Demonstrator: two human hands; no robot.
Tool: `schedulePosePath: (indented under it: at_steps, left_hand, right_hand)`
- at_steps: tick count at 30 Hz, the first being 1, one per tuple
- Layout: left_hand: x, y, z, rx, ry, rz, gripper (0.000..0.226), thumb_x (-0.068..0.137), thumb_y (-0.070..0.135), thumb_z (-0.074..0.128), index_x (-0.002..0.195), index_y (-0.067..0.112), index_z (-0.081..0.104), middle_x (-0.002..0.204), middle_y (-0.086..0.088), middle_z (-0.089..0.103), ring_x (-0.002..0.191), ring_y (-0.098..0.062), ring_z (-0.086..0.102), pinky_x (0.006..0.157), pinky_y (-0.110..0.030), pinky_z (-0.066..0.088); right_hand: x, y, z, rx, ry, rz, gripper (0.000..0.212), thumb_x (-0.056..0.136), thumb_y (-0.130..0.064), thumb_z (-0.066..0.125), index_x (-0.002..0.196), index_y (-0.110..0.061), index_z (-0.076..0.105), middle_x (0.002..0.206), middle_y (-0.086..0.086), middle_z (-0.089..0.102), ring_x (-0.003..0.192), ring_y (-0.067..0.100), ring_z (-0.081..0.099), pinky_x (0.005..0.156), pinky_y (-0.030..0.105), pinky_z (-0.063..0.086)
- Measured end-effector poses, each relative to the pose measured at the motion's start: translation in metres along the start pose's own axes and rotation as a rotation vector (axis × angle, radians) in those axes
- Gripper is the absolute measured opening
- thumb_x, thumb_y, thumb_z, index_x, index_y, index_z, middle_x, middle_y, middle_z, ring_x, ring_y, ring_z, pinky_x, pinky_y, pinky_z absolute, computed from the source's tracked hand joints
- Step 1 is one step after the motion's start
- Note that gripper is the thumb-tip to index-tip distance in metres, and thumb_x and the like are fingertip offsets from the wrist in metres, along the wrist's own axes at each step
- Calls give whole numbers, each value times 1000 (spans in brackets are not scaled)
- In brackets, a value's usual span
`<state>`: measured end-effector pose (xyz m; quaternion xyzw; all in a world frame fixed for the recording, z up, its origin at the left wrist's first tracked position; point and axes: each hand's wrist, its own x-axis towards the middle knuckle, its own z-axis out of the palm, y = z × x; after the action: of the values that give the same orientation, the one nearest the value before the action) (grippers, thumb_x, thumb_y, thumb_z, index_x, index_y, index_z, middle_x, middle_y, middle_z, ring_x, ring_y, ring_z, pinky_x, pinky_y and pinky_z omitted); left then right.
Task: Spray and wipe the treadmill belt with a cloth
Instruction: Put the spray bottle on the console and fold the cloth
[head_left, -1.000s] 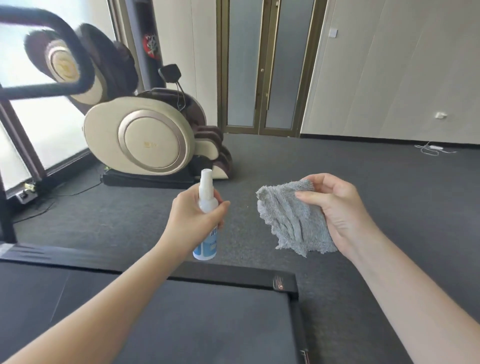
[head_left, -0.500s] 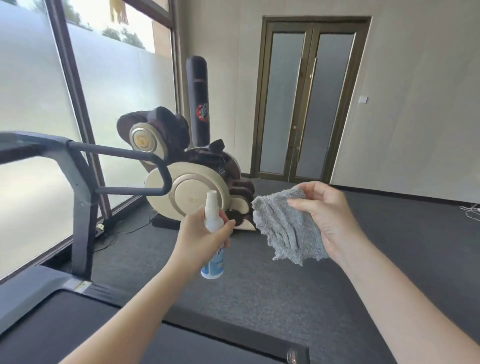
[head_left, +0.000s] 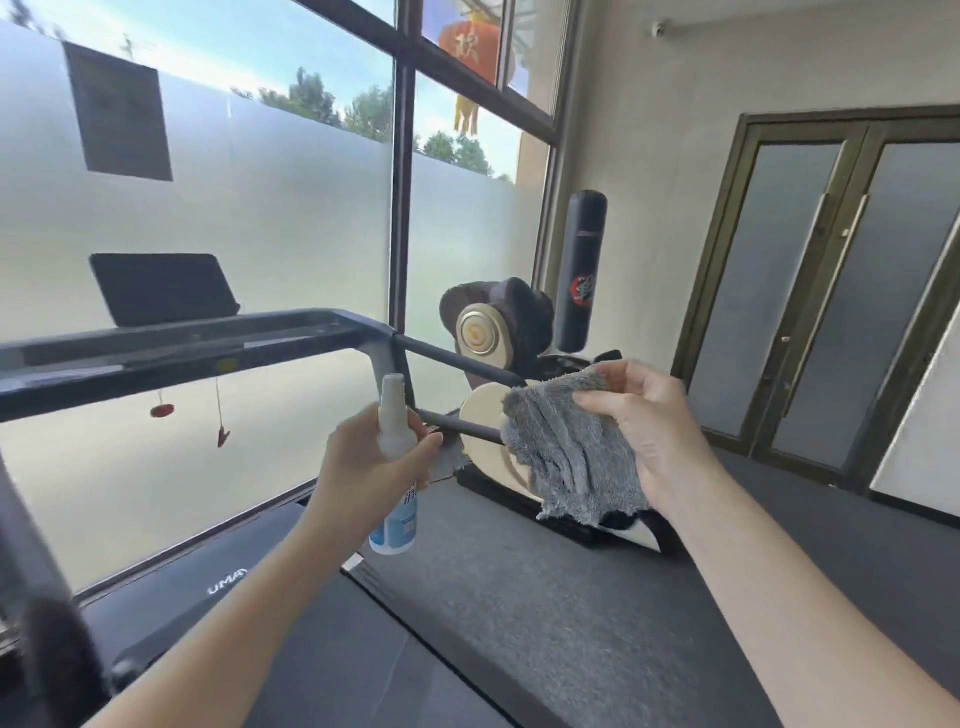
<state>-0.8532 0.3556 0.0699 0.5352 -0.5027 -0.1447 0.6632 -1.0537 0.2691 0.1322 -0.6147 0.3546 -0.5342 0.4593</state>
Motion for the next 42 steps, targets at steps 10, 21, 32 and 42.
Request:
schedulePosePath:
  at_steps: [10, 21, 32, 42]
  left_hand:
    - [92, -51, -149, 45, 44, 28, 12, 83, 11, 70, 79, 7, 59, 65, -14, 65, 56, -26, 65, 69, -48, 59]
    - [154, -104, -198, 60, 11, 0, 13, 83, 13, 69, 82, 7, 58, 67, -13, 65, 57, -22, 65, 69, -43, 58]
    - [206, -150, -267, 65, 53, -20, 12, 83, 13, 70, 78, 13, 58, 68, -13, 64, 56, -18, 63, 68, -38, 57]
    - [266, -235, -385, 34, -10, -49, 12, 84, 14, 69, 80, 11, 58, 70, -14, 63, 57, -19, 63, 70, -44, 57]
  right_hand:
    - [26, -6, 180, -6, 63, -61, 24, 72, 7, 71, 76, -16, 64, 77, 4, 66, 80, 21, 62, 90, 44, 50]
    - [71, 18, 250, -32, 103, -4, 23, 74, 7, 69, 78, -15, 64, 77, 3, 66, 80, 21, 63, 87, 42, 52]
    - [110, 47, 333, -62, 62, 43, 23, 73, 7, 69, 79, -15, 64, 79, 4, 68, 81, 21, 65, 88, 42, 54]
    - [109, 81, 484, -74, 170, 98, 23, 73, 9, 68, 80, -13, 62, 77, 4, 66, 76, 20, 64, 81, 39, 55]
